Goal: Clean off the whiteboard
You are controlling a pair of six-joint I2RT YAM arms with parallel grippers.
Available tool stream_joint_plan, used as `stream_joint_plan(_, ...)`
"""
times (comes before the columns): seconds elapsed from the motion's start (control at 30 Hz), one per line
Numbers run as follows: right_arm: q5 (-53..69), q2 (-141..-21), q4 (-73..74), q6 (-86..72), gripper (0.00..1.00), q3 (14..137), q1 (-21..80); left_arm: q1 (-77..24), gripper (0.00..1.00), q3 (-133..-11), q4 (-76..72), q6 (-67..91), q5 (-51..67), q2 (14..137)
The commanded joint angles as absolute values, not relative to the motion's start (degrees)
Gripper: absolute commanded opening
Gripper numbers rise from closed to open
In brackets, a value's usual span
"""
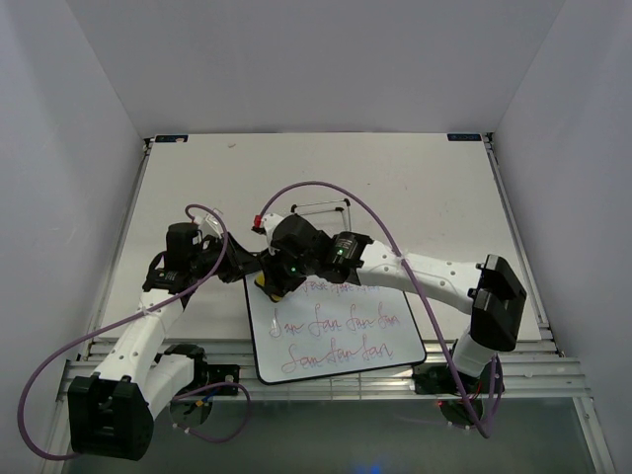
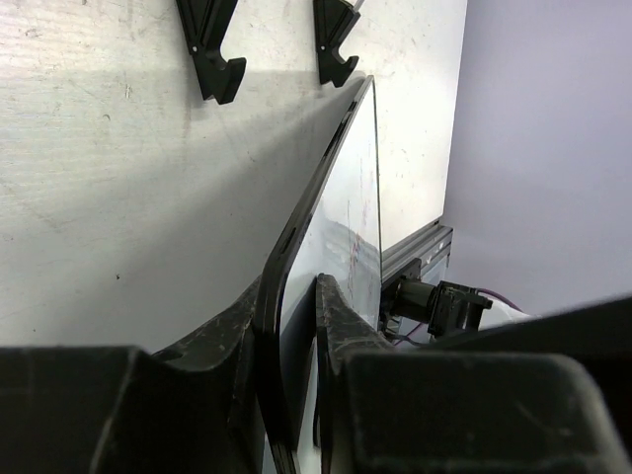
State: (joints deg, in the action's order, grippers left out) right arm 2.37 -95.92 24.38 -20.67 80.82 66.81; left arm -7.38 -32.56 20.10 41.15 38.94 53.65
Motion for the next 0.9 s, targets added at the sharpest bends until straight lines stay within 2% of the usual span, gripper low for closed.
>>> stream_joint_plan(0.0, 4.41, -98.17, 23.55, -22.5, 0.32, 80.86, 70.31, -9.84, 0.0, -33.75, 18.89, 29.01, 39.56, 51.59)
stream_joint_plan(0.13, 1.67, -97.47, 24.61, -23.11, 0.32, 78.23, 70.14, -9.84, 0.0, -35.15, 20.12, 27.78, 39.46, 52.29)
stream_joint_plan(0.27, 0.26, -92.83, 24.88, -24.34, 0.33, 69.38, 67.6, -9.93, 0.0, -37.96, 23.19, 24.79, 38.94, 53.87)
stream_joint_plan(0.43, -2.37, -86.5, 24.0, -25.05, 0.33, 56.36, 59.78, -9.93, 0.0, -39.2, 25.14, 23.2, 37.88, 54.75)
stream_joint_plan(0.6, 2.98, -78.58, 20.22, -24.79, 0.33, 42.4, 49.6, -9.84, 0.0, -39.55, 25.66, 22.68, 38.58, 55.19)
stream_joint_plan(0.7, 3.6, -75.42, 20.04, -23.65, 0.33, 40.08, 47.03, -9.84, 0.0, -39.46, 25.66, 22.41, 39.37, 55.55)
stream_joint_plan(0.87, 8.17, -75.93, 18.37, -24.69, 0.33, 44.72, 48.86, -9.93, 0.0, -39.2, 25.23, 22.33, 40.69, 56.34)
